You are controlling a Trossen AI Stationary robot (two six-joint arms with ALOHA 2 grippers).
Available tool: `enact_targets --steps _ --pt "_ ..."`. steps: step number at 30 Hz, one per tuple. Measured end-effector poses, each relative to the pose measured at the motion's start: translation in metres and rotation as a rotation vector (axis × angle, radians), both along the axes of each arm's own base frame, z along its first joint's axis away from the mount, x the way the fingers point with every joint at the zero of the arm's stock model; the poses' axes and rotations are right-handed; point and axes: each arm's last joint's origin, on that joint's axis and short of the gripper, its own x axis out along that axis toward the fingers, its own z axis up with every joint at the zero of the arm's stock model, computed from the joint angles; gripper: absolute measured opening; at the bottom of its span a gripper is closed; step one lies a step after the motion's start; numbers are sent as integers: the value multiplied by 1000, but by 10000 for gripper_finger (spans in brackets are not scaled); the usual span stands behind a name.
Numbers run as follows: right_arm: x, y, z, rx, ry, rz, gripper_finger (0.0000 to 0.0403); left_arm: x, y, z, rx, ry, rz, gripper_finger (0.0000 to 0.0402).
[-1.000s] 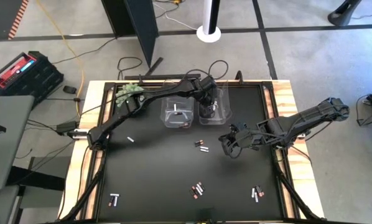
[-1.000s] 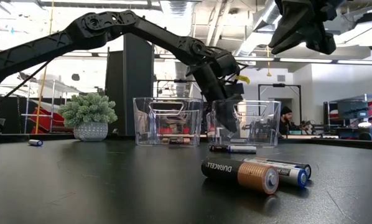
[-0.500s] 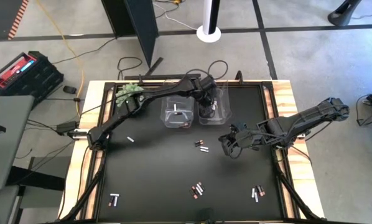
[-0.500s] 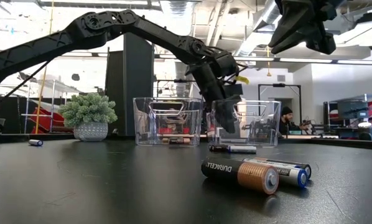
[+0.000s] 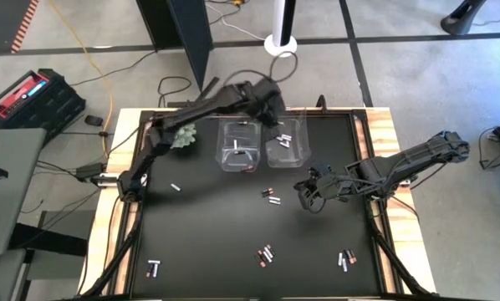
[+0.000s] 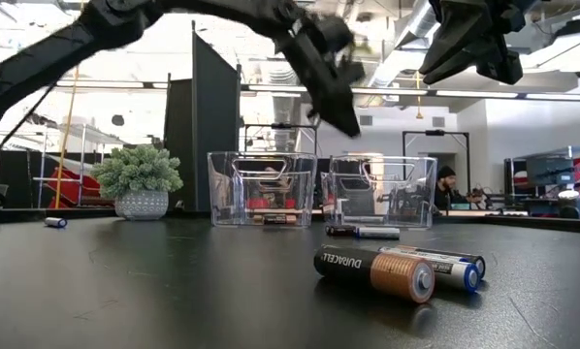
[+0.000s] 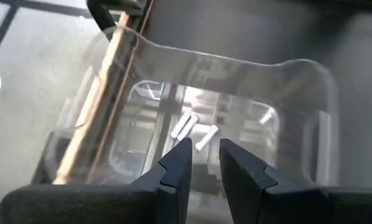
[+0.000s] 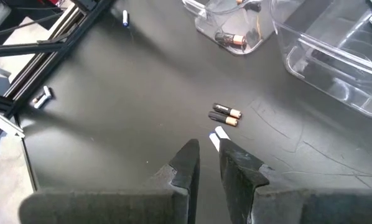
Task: Sort batteries
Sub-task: Put the white battery into the right transparent bin
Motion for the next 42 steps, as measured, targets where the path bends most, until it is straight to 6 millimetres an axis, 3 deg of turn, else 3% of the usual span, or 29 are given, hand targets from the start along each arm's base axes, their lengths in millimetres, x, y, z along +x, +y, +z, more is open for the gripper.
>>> enact_targets --steps 5,11,18,23,27,35,42 --pt "0 0 0 -2 1 2 82 -42 -17 47 -6 72 -26 77" --pt "0 0 0 -21 4 19 82 -90 -37 52 -130 294 23 77" --pt "0 0 0 -39 11 36 82 -154 -58 33 -106 572 228 77" --pt "0 0 0 -43 12 39 82 -200 -75 12 -88 642 298 77" --pt "0 0 0 -43 12 39 82 -225 -86 -14 -127 646 351 77" --pt "0 0 0 -39 7 36 82 -244 -95 -69 -223 687 520 101" --pt "3 1 3 -27 -31 35 82 -244 -97 -86 -274 677 492 148"
